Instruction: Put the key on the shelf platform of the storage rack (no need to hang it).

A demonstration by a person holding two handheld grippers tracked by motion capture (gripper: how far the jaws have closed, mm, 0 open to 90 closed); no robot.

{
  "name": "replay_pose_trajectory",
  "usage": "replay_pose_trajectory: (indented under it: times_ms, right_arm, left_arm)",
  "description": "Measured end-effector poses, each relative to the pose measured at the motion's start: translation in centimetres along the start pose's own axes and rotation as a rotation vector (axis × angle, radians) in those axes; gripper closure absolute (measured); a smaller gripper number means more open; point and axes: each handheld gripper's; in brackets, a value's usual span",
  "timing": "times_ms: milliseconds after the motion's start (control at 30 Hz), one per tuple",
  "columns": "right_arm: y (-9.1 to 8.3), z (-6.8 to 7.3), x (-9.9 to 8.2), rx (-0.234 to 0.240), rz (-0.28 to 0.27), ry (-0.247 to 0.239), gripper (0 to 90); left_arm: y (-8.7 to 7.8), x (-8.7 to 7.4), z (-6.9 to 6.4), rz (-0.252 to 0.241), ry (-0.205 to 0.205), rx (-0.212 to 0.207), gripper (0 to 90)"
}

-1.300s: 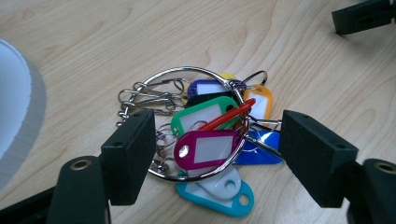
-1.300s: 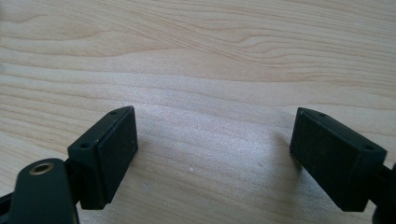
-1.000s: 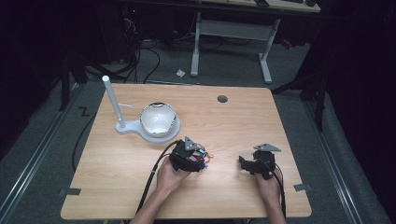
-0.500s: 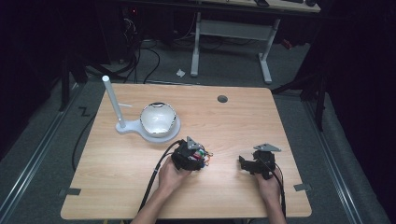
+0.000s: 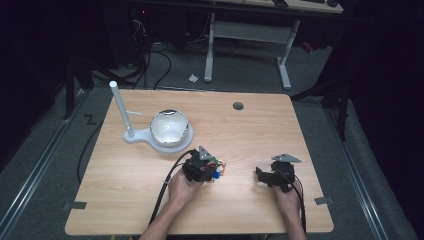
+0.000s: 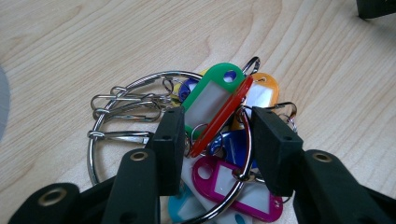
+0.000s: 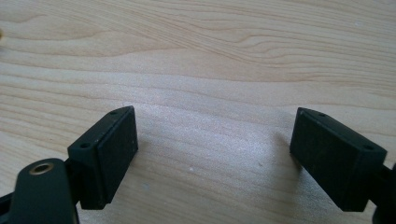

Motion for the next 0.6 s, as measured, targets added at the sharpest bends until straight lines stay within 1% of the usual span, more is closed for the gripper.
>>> replay_pose_trajectory:
  times_ms: [33,67,100,200,233,300,467,500,533,600]
  right_arm:
    - [0.0,0.0,0.0,0.000,0.000,0.000,15.2]
    - [0.0,0.0,0.0,0.000,0.000,0.000,15.2]
    - [0.0,0.0,0.0,0.000,0.000,0.000,15.2]
    - [0.0,0.0,0.0,0.000,0.000,0.000,15.2]
    - [0.0,0.0,0.0,0.000,0.000,0.000,15.2]
    - [0.0,0.0,0.0,0.000,0.000,0.000,15.2]
    - [0.0,0.0,0.0,0.000,0.000,0.000,15.2]
    - [0.0,0.0,0.0,0.000,0.000,0.000,15.2]
    - [0.0,0.0,0.0,0.000,0.000,0.000,15.2]
    - [0.0,0.0,0.0,0.000,0.000,0.000,15.2]
  left_arm:
    - [0.0,0.0,0.0,0.000,0.001,0.001,57.0]
    - [0.0,0.0,0.0,0.000,0.001,0.001,61.3]
    - [-0.1,0.0,-0.2,-0.007,0.013,0.015,71.3]
    - [-0.1,-0.1,-0.1,-0.006,0.010,0.006,72.5]
    - [-0.2,-0.1,0.0,0.000,0.016,0.006,73.4]
    - [-0.2,-0.1,0.0,0.005,0.013,0.001,73.7]
    - [-0.3,-0.1,-0.1,0.004,0.022,0.004,74.0]
    - [-0.6,0.0,-0.1,-0.008,0.026,0.004,74.1]
    - [-0.6,0.0,-0.1,-0.008,0.026,0.004,74.1]
    - [-1.3,0.1,0.1,-0.034,0.015,0.001,74.3]
Point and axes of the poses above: each handheld gripper's, and its own axes: y roughly forward along the jaws, x roughly out of its top, z roughly to its left, and after that the axes turned 6 degrees about y, right-handed
